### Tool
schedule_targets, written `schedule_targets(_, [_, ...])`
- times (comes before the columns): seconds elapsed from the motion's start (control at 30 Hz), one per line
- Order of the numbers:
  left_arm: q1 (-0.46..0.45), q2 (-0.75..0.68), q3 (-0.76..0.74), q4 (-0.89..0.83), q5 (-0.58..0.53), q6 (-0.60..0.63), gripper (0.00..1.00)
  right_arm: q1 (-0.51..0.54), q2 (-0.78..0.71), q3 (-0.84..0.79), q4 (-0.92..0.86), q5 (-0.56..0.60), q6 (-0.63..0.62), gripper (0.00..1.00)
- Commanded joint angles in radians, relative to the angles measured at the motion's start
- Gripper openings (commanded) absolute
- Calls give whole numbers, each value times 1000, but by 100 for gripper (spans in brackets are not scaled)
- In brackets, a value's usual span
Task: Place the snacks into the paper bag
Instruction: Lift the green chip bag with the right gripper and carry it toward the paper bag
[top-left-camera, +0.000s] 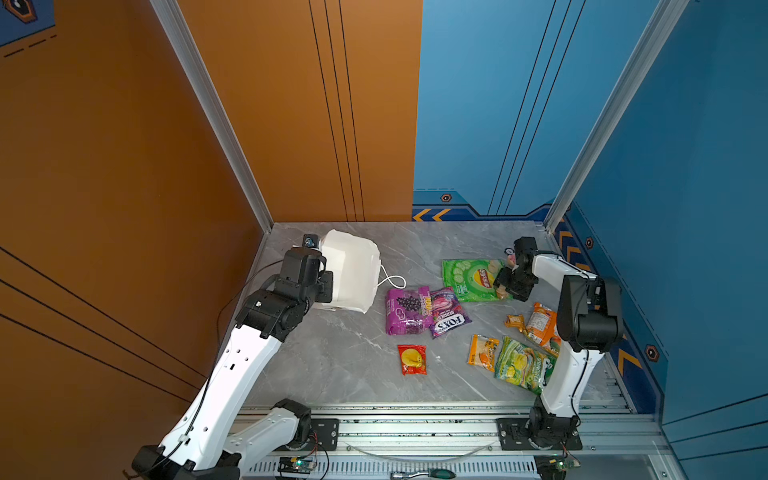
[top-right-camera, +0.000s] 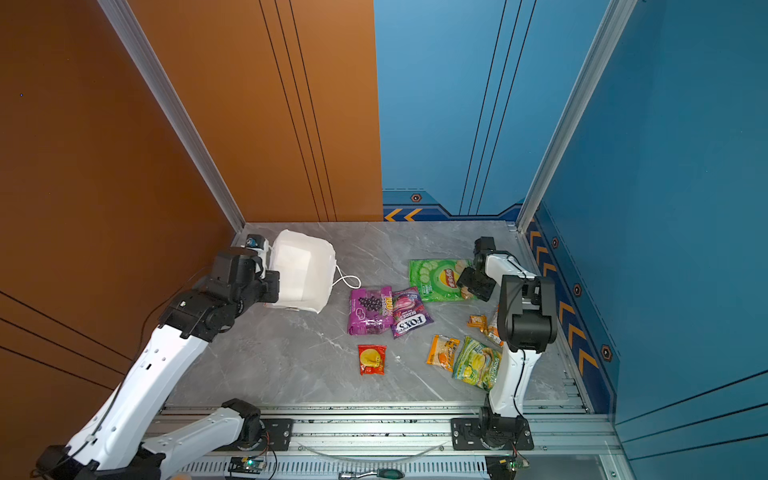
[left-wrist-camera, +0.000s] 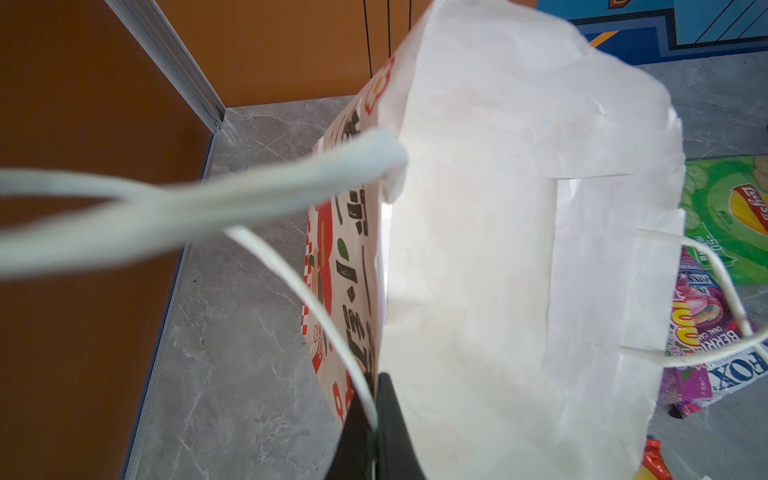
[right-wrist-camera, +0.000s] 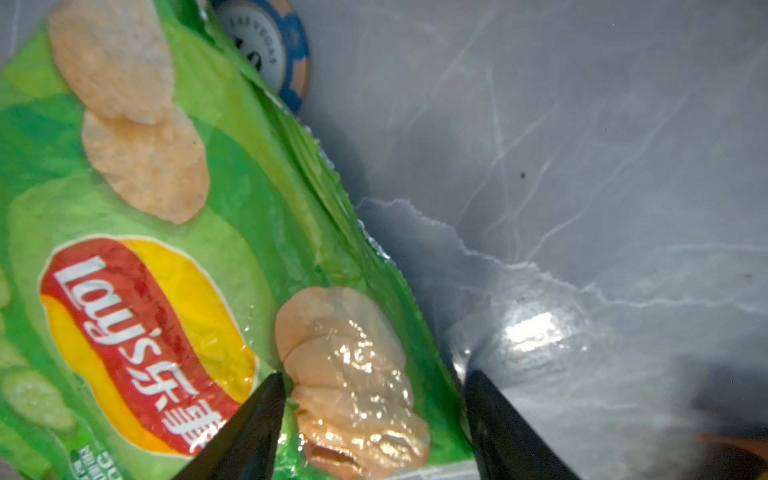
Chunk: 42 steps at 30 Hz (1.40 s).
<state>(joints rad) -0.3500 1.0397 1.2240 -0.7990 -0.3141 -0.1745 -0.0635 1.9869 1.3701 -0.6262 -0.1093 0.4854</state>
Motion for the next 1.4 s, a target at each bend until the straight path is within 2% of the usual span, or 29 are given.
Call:
schedule_targets(0.0, [-1, -13, -15, 22, -19, 15, 0, 5, 54, -27, -48, 37, -1, 55])
schedule_targets(0.2, [-1, -1, -16, 22, -13, 19, 0, 5, -32, -69, -5, 11, 8, 39])
schedule_targets(0.4, [0, 5, -14, 21, 2, 16, 0, 25, -184, -139, 109, -126, 53, 18])
schedule_targets(0.57, [3, 17, -7, 21, 29, 12, 0, 67, -272, -127, 105, -135, 69, 6])
schedule_targets(0.77, [9, 53, 34, -1, 55, -28, 0, 111, -374, -83, 66, -117, 81, 3])
schedule_targets(1.07, [15, 184, 239, -163, 43, -105, 0, 195, -529, 41, -9, -59, 104, 1])
schedule_targets(1.37, [15, 311, 403, -264, 108, -152, 0, 301, -661, 135, -35, 31, 108, 0])
